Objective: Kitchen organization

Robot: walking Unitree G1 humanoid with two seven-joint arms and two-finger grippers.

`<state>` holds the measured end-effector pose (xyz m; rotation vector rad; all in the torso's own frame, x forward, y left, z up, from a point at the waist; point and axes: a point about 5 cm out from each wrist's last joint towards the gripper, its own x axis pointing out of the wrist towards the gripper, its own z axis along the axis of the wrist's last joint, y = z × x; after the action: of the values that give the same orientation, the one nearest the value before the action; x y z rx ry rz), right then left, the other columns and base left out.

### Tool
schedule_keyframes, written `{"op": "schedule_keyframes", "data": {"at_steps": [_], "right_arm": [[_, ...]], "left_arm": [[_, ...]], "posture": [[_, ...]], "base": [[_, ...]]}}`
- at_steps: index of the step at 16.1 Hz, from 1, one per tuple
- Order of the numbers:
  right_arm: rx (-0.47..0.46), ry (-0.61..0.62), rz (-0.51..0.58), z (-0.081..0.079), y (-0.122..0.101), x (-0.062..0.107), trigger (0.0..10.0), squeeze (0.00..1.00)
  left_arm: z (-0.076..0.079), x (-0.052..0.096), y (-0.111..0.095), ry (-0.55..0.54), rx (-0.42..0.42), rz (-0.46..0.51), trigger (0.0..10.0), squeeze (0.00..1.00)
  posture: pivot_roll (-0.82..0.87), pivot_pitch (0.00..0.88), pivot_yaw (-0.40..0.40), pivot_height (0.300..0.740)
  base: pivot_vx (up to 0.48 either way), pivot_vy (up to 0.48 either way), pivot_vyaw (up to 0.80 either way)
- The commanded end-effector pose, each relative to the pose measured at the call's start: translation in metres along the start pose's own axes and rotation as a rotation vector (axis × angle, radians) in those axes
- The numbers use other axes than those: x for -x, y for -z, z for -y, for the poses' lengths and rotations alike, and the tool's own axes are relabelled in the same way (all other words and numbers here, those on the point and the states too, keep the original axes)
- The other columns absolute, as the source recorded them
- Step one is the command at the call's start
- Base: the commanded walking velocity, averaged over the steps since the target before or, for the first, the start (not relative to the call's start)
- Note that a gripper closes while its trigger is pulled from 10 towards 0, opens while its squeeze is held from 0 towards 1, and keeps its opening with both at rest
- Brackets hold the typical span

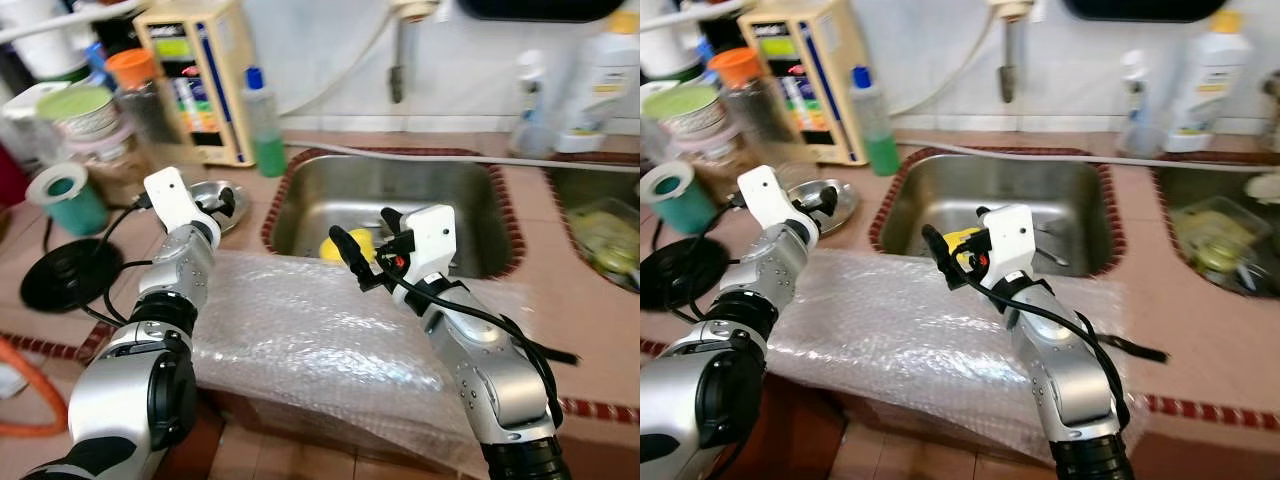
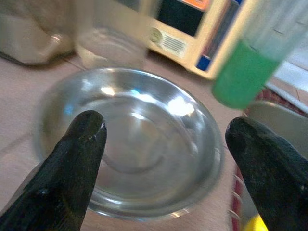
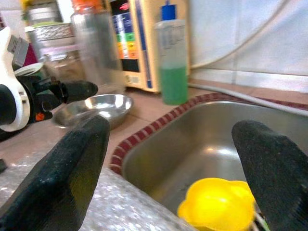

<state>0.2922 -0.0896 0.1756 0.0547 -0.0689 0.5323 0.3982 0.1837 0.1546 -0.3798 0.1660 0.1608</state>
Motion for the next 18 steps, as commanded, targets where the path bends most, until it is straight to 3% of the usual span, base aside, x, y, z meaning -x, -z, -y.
{"op": "schedule_keyframes", "data": {"at_steps": [1, 6, 14, 18], "right_arm": [[0.009, 0.008, 0.025, -0.001, -0.007, -0.002, 10.0, 0.0], [0.036, 0.182, 0.107, 0.02, -0.02, -0.004, 10.0, 0.0], [0.055, 0.244, 0.125, 0.031, -0.023, -0.006, 10.0, 0.0], [0.061, 0.248, 0.118, 0.034, -0.023, -0.006, 10.0, 0.0]], "left_arm": [[-0.004, 0.001, -0.009, 0.024, -0.027, 0.052, 10.0, 0.0], [-0.001, 0.008, -0.007, 0.097, -0.012, 0.095, 10.0, 0.0], [0.005, 0.011, -0.001, 0.134, 0.025, 0.076, 10.0, 0.0], [0.01, 0.017, 0.004, 0.158, 0.025, 0.063, 10.0, 0.0]], "posture": [[-0.01, 0.0, 0.124, 0.74], [0.0, 0.0, 0.116, 0.74], [0.0, 0.0, 0.107, 0.74], [0.0, 0.0, 0.105, 0.74]], "base": [[0.0, 0.0, 0.0], [0.126, 0.0, 0.0], [0.346, 0.0, 0.0], [0.0, 0.0, 0.0]]}}
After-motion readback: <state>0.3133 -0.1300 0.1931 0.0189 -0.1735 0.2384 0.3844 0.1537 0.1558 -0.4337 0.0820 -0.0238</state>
